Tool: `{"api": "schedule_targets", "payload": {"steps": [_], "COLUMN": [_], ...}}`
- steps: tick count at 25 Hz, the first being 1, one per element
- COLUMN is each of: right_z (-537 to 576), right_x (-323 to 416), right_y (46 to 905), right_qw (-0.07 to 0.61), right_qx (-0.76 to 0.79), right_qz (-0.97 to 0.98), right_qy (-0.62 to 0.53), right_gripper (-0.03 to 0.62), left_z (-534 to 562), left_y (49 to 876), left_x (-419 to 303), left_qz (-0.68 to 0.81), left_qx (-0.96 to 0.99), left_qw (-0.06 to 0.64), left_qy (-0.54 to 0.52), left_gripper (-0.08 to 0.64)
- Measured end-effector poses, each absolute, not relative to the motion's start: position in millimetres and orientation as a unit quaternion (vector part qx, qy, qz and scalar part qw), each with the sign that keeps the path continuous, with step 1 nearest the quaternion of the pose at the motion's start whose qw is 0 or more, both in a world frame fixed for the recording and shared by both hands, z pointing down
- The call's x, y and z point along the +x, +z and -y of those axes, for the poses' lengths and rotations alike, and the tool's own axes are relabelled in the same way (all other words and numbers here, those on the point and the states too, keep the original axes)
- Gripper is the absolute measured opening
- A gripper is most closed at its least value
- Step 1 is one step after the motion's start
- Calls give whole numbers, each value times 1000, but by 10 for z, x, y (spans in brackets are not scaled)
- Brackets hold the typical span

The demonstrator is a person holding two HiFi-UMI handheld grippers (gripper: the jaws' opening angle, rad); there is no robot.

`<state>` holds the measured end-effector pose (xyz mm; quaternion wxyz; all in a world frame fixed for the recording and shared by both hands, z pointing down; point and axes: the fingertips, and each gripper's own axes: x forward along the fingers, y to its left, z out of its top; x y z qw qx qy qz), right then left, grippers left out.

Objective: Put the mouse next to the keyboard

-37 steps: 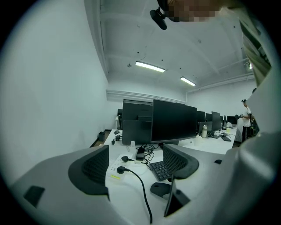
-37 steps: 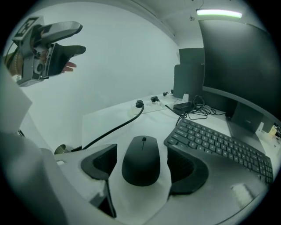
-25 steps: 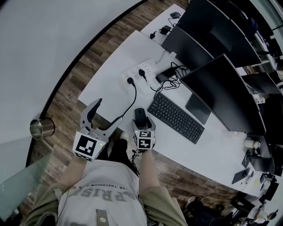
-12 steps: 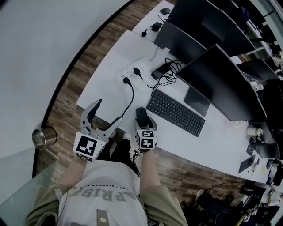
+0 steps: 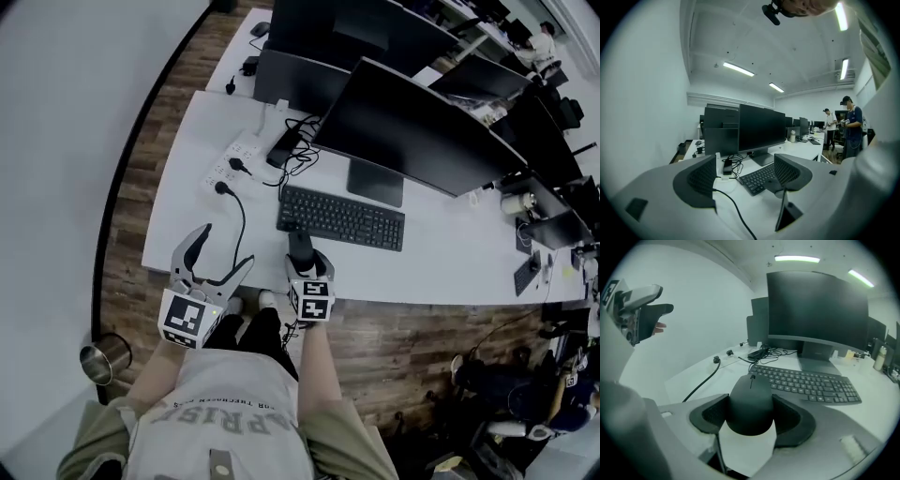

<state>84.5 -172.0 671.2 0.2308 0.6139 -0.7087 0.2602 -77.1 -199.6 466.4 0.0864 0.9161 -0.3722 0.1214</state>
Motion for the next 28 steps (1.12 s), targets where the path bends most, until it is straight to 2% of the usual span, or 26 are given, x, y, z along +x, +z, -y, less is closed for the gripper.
{"api": "schedule_targets", "payload": {"steps": [14, 28], "right_z": [1112, 692], "right_x": [2634, 4148], "right_y": [6266, 6828], "right_qw": [188, 212], "right_qx": [727, 704], "right_qz": [614, 617], "right_qy": [243, 281], "right_gripper": [293, 293], "left_z": [1628, 1314], "left_y": [4703, 4897], "left_x": [661, 1894], "left_qz": [279, 340], "left_qx": [951, 928], "left_qw": [77, 85], "left_qy": [111, 127], "left_gripper": [370, 370]}}
